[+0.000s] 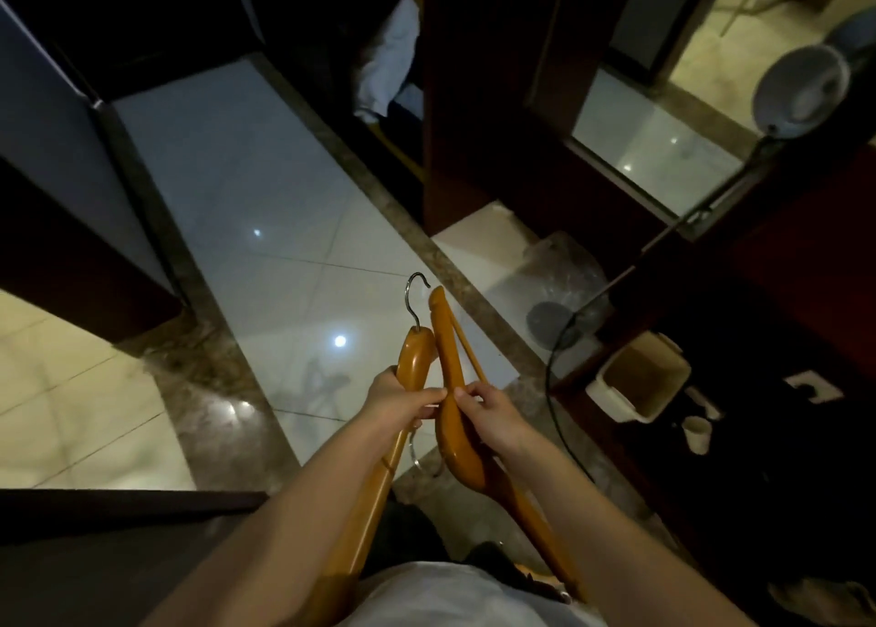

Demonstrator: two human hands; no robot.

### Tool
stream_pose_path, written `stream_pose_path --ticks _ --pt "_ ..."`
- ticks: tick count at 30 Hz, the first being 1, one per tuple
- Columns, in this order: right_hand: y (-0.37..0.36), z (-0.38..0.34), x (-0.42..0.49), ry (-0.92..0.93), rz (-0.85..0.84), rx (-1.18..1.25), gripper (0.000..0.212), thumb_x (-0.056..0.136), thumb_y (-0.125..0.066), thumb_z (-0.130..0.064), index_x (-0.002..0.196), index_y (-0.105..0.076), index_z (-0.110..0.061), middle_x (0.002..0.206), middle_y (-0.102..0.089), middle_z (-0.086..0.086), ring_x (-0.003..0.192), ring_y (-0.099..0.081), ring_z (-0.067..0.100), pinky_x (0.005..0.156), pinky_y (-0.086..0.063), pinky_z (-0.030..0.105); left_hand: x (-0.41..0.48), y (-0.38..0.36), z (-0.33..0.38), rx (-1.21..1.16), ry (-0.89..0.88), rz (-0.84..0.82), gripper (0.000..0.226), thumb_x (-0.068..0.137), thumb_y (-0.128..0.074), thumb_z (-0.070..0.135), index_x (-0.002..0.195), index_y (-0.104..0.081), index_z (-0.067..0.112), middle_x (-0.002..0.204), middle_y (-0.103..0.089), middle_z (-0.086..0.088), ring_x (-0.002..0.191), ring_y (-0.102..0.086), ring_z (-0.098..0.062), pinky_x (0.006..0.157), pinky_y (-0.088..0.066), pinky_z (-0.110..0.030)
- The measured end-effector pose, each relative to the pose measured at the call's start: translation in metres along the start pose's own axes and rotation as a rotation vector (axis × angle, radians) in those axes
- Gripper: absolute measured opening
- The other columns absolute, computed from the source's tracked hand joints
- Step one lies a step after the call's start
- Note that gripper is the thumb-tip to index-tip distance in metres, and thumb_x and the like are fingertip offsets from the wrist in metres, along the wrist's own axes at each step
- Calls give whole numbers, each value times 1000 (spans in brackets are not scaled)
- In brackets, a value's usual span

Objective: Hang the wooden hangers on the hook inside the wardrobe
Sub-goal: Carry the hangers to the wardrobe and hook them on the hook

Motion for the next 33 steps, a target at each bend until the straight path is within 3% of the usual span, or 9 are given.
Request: stream_pose_path --ticks 2,7,12,16,21,24,27,31,33 --pt "-12 -24 11 23 -25 -21 35 97 -39 -38 126 -47 -19 119 -59 6 112 -57 26 102 -45 44 13 27 9 -37 5 43 53 76 -74 17 122 -49 10 106 -65 -12 72 -66 -14 57 -50 -22" --pt "-45 -80 40 111 -144 -79 25 99 -37 -34 119 -49 -24 107 -59 -2 106 -57 21 96 -47 41 41 82 31 -107 -16 76 43 78 -71 14 117 -51 10 104 -65 -13 66 -63 -11 53 -49 -19" --pt "-64 -120 75 160 -96 -138 30 100 -34 -30 114 -57 -17 86 -61 0 76 -60 12 66 -47 21 62 135 34 -259 6 130 25 87 -61 18 111 -56 11 91 -66 -8 69 -63 -14 59 -51 -21" --pt "-69 -142 107 169 -89 -197 26 101 -30 -28 109 -54 -21 83 -58 3 74 -57 15 69 -48 25 79 168 30 -326 37 185 14 91 -57 21 104 -55 15 82 -64 -5 66 -61 -14 61 -51 -23" --pt "-57 -162 163 96 -111 -227 28 102 -30 -24 105 -56 -18 77 -56 3 64 -53 13 56 -42 19 109 198 18 -317 115 222 28 90 -57 21 114 -55 8 78 -62 -6 64 -59 -15 59 -49 -23" --pt "-38 -164 200 12 -143 -270 32 102 -29 -25 112 -57 -14 79 -57 5 64 -51 14 58 -41 22 133 207 23 -275 135 241 33 91 -56 19 117 -53 -2 74 -59 -6 61 -58 -15 58 -48 -22" --pt "-8 -165 235 -64 -143 -336 33 101 -28 -25 112 -57 -13 77 -57 8 62 -51 16 55 -41 25 155 214 37 -208 149 307 25 92 -55 18 112 -50 3 74 -59 -6 60 -58 -15 53 -48 -20" --pt "38 -168 268 -191 -130 -390 29 101 -29 -24 97 -57 -16 75 -57 9 62 -52 18 55 -43 26 183 221 55 -161 184 373 26 91 -56 18 112 -53 5 80 -63 -9 68 -61 -19 57 -49 -25" --pt "59 -168 284 -234 -123 -414 31 101 -29 -24 91 -57 -13 75 -57 10 68 -54 21 65 -49 33 195 223 61 -149 218 408 26 90 -57 20 111 -53 6 82 -63 -9 71 -61 -20 58 -48 -25"
Point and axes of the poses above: each hand's wrist, its own x-axis towards the middle knuckle, its own y-axis out of the back of the hand, z = x × y, the point moved 3 cm from there along x, towards the middle knuckle
